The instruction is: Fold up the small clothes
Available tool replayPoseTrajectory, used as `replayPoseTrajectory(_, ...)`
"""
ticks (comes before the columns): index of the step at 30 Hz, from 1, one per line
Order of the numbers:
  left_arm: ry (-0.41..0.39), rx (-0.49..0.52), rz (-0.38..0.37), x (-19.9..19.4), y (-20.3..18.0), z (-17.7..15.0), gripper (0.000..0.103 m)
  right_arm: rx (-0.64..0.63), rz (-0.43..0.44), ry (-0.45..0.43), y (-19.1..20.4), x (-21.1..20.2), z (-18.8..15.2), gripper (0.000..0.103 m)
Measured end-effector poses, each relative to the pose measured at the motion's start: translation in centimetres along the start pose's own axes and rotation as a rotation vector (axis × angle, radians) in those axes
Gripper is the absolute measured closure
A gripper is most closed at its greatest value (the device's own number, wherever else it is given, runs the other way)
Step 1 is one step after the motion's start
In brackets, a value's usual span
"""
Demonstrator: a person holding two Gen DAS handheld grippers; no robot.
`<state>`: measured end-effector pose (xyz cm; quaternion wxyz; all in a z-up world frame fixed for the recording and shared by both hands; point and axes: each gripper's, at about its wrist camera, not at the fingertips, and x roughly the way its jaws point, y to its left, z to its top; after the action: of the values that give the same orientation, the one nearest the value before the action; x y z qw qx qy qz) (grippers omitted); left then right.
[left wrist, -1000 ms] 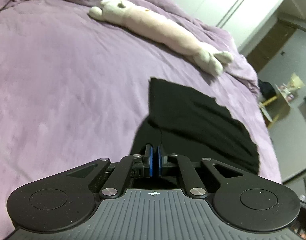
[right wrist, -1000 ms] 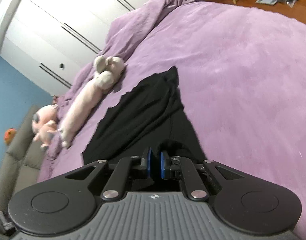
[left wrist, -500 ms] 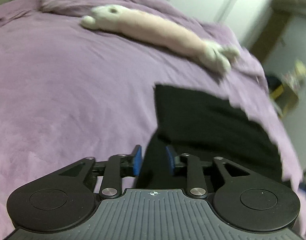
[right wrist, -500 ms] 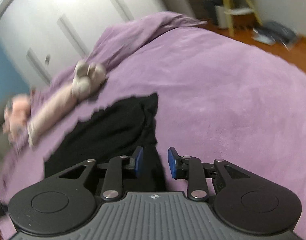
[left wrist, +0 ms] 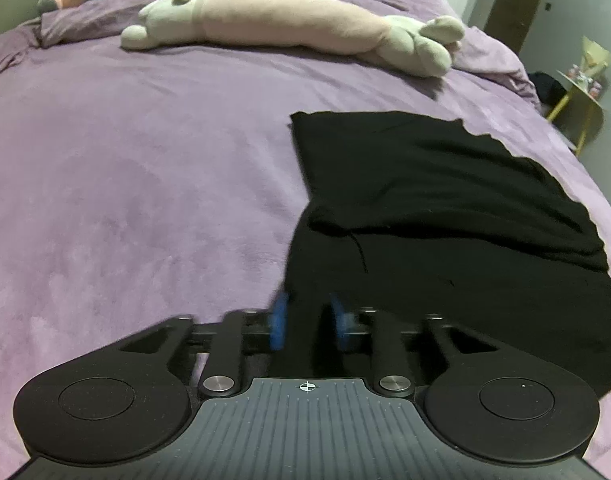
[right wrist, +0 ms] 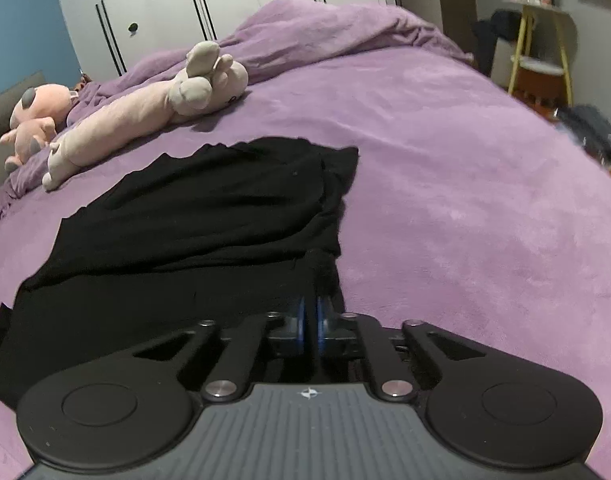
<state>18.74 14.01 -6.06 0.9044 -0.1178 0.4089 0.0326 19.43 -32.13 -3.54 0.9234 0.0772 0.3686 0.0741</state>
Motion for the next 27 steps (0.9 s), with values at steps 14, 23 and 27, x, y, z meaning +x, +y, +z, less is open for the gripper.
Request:
replayPoseTrajectory(14, -0.154, -0.073, -0.101, -5.7, 0.1, 3.4, 0.096, 0.097, 0.135, -0.170, 0.2, -4.6, 3.1, 0.100)
replayPoseTrajectory(23, -0.183, -0.098, -0.059, -0.8, -0.6, 9.5, 0.097, 0.067, 0.025, -0.187, 1.1, 1.5, 7.7, 0.100)
replayPoseTrajectory(27, -0.092, -0.107, -0.020, 3.8, -0.6, 9.7, 0.096, 0.007, -0.022, -0.111, 1.6, 5.5, 8.0, 0.100)
